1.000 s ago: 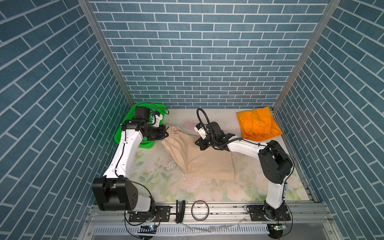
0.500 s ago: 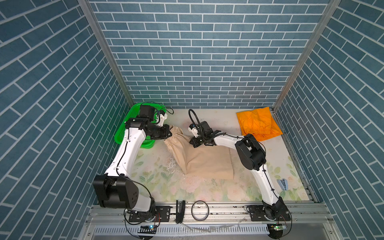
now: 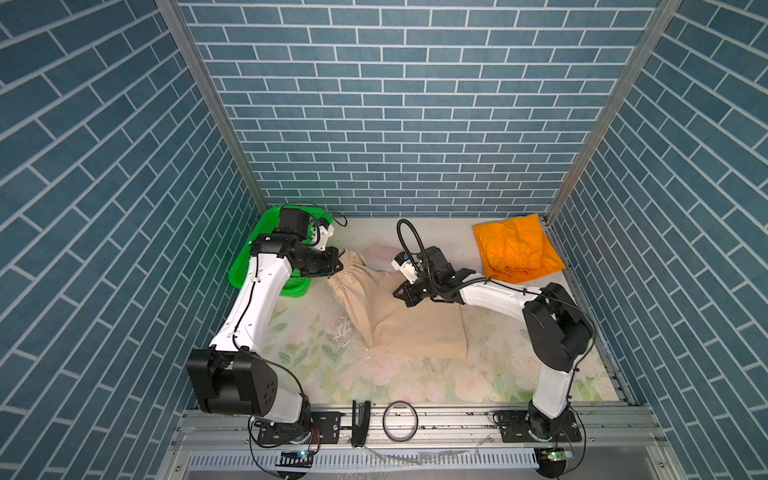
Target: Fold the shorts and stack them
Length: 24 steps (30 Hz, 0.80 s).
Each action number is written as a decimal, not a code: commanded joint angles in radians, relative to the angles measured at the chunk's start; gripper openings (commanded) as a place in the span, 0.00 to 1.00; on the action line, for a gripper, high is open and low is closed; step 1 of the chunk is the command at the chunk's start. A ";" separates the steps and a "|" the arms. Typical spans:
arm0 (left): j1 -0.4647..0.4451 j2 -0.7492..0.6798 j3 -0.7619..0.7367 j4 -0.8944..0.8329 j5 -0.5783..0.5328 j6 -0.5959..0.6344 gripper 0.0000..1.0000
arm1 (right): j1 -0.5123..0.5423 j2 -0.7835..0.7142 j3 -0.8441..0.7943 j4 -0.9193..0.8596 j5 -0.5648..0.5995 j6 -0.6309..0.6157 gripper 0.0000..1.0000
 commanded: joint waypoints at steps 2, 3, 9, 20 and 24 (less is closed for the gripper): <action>-0.005 0.014 0.031 -0.020 -0.011 0.018 0.00 | 0.094 -0.043 -0.073 -0.062 -0.024 -0.086 0.00; -0.005 0.014 0.032 -0.021 -0.015 0.018 0.00 | 0.119 -0.040 -0.079 -0.066 -0.022 -0.096 0.00; -0.005 0.024 0.052 -0.030 -0.021 0.018 0.00 | 0.203 0.058 -0.063 -0.063 -0.058 -0.117 0.00; -0.005 0.016 0.052 -0.017 -0.039 0.009 0.00 | 0.247 0.242 0.036 0.014 -0.056 -0.106 0.00; -0.005 0.021 0.068 -0.045 -0.041 0.018 0.00 | 0.245 0.196 0.000 0.096 -0.064 -0.062 0.00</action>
